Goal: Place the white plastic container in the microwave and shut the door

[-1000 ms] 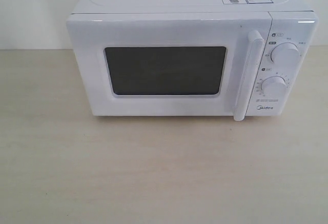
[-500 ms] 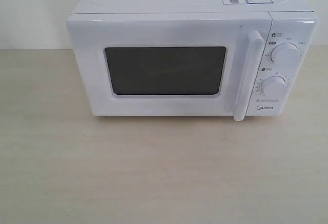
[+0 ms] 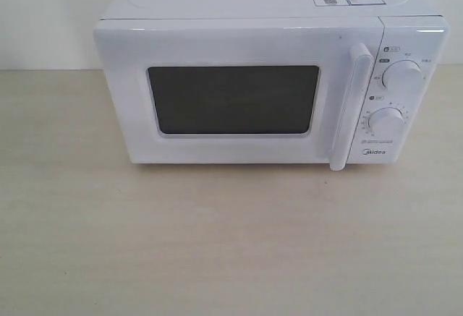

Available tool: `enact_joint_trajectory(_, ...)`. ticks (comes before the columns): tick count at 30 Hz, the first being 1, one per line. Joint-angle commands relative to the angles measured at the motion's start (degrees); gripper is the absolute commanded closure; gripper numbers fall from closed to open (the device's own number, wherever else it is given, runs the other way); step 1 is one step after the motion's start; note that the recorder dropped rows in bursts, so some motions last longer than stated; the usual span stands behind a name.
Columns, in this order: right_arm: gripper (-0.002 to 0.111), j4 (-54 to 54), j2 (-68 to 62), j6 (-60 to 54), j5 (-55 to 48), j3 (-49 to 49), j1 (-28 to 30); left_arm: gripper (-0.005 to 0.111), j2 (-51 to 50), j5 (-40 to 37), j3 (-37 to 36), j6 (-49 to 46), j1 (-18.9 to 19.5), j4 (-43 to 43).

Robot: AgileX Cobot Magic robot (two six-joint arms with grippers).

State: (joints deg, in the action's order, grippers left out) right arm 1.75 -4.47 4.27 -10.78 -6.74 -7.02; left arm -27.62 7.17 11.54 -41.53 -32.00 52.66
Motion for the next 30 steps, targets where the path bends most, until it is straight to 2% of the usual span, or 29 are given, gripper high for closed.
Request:
enact_joint_trajectory(1, 0.109, 0.4, 2.8, -0.2, 0.2, 3.7, 0.2, 0.102, 0.3, 0.6, -0.3, -0.2, 0.1, 0.3)
enact_joint_trajectory(7, 0.109, 0.4, 4.5, -1.7, 0.0, 6.7, 0.2, 0.102, 0.3, 0.6, -0.3, -0.2, 0.1, 0.3)
enact_joint_trajectory(16, 0.109, 0.4, 4.5, -3.3, -7.9, 6.7, 0.2, 0.102, 0.3, 0.6, -0.3, -0.2, 0.1, 0.3)
enact_joint_trajectory(30, 0.109, 0.5, 4.5, -3.3, -8.9, 6.7, 0.6, 0.102, 0.3, 0.6, -0.3, -0.2, 0.1, 0.3)
